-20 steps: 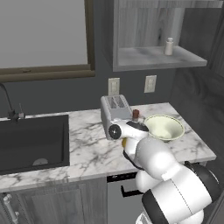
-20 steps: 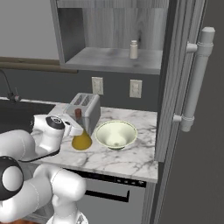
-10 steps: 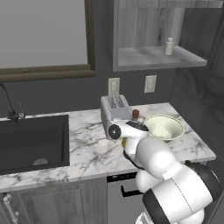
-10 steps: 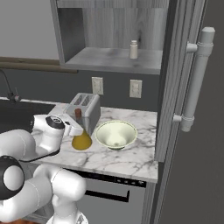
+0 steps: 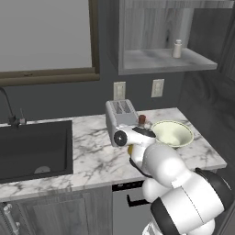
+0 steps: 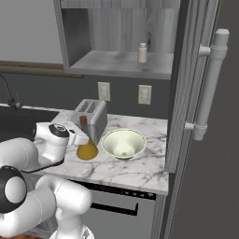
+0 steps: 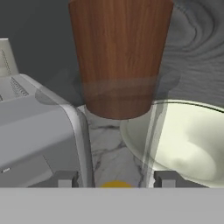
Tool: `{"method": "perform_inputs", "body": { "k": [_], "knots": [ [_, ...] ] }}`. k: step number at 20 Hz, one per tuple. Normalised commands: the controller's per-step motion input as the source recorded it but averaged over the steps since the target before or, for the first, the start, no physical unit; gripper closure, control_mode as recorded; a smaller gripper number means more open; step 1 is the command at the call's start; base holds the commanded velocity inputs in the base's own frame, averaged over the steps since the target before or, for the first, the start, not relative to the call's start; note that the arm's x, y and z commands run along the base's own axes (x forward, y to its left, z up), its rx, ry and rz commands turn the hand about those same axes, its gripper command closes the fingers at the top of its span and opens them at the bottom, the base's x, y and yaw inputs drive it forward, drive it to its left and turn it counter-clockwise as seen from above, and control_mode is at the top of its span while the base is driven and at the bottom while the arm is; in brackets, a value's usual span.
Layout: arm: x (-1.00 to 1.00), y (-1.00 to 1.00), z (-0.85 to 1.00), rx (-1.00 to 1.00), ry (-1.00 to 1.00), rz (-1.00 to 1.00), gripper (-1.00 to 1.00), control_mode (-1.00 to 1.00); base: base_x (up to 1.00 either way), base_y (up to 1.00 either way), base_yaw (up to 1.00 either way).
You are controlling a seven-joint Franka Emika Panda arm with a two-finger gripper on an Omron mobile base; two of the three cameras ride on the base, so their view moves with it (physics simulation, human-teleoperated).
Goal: Retrieve the bottle and the shaker from the cabinet and place them next to the mixing bowl on the counter. Then add garlic from the fridge to the mixing bowl.
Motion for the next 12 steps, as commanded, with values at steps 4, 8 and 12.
{"method": "perform_inputs", "body": {
  "k": [4, 8, 12],
  "knots": [
    [0.0, 0.0, 0.0, 0.0, 0.0, 0.0, -1.0, -1.0, 0.0, 0.0, 0.0],
    [0.0, 0.0, 0.0, 0.0, 0.0, 0.0, -1.0, -1.0, 0.0, 0.0, 0.0],
    [-0.03, 0.01, 0.09, 0.0, -0.01, 0.0, -1.0, -1.0, 0.0, 0.0, 0.0]
  ]
}}
